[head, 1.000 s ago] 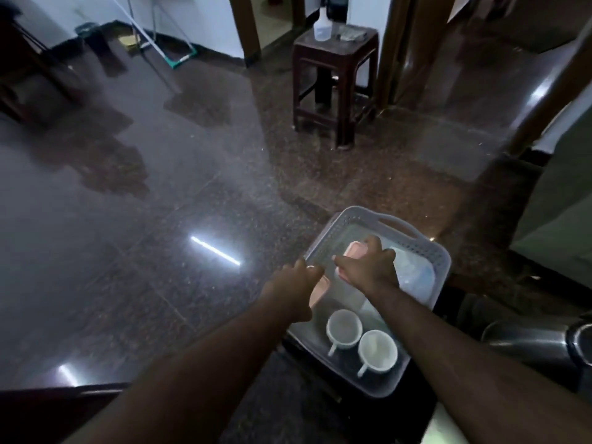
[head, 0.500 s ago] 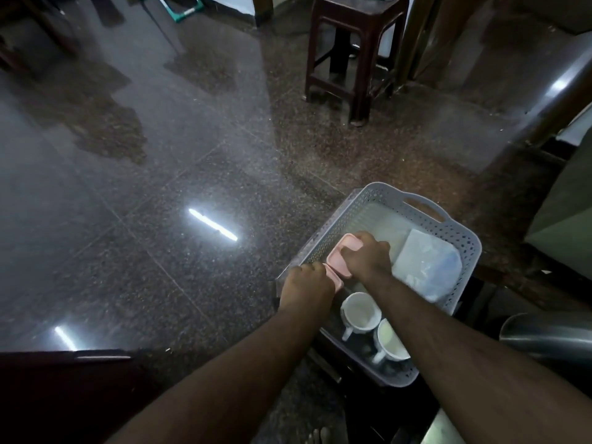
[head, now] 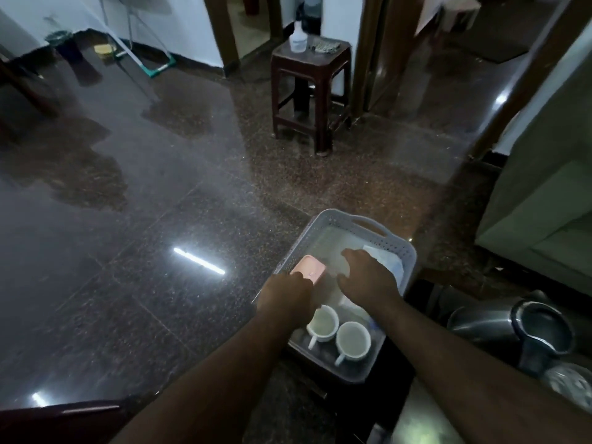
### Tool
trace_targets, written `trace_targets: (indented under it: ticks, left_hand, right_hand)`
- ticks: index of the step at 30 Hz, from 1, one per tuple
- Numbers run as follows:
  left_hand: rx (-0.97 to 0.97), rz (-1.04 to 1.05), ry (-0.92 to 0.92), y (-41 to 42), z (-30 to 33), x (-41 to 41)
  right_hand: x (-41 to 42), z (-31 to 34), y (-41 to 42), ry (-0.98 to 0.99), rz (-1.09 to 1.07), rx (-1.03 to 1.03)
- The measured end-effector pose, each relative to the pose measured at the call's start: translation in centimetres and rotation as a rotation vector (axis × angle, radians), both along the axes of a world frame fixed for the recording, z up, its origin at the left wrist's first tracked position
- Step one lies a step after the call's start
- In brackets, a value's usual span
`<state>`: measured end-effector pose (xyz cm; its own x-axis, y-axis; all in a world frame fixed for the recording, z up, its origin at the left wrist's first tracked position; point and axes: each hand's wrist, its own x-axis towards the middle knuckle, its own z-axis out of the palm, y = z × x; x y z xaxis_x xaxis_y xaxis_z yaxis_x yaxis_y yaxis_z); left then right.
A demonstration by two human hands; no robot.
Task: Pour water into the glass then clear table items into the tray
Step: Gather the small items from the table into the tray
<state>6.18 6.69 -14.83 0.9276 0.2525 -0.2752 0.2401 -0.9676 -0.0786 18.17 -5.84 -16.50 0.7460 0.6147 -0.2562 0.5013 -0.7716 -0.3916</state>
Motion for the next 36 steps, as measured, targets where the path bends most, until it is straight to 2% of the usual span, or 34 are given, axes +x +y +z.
trace_targets:
  ticks: [4, 7, 10, 16, 21, 29, 36]
  left_hand:
    - [-0.079, -0.047, -0.098, -5.0, 3.5, 3.5]
    - [-0.072, -0.135, -0.274, -11.2, 6.5, 5.6]
    - [-0.122, -0.220, -0.472, -18.9, 10.6, 6.1]
    - [-0.197, -0.460, -0.457, -34.6, 16.9, 7.1]
    - [-0.284, -0.657, -0.502, -44.6, 19.4, 7.1]
    - [-0.284, -0.941, -0.432, -52.4, 18.5, 7.2]
    - [-0.208, -1.075, -0.241, -57.3, 13.4, 6.3]
  right_hand:
    - [1.2, 4.2, -8.7, -0.272, 0.053, -0.112]
    - [0.8, 8.2, -16.7, -0.457, -0.064, -0.126]
    - [-1.2, 12.5, -26.0, -0.528, -0.242, -0.174]
    - [-7.8, 18.5, -43.6, -0.514, -0.635, -0.245]
    - [-13.9, 20.7, -53.4, -0.505, -0.898, -0.334]
    - [-21.5, 20.1, -61.9, -0.446, -1.221, -0.411]
    - [-23.5, 15.0, -64.7, -0.251, -1.290, -0.456]
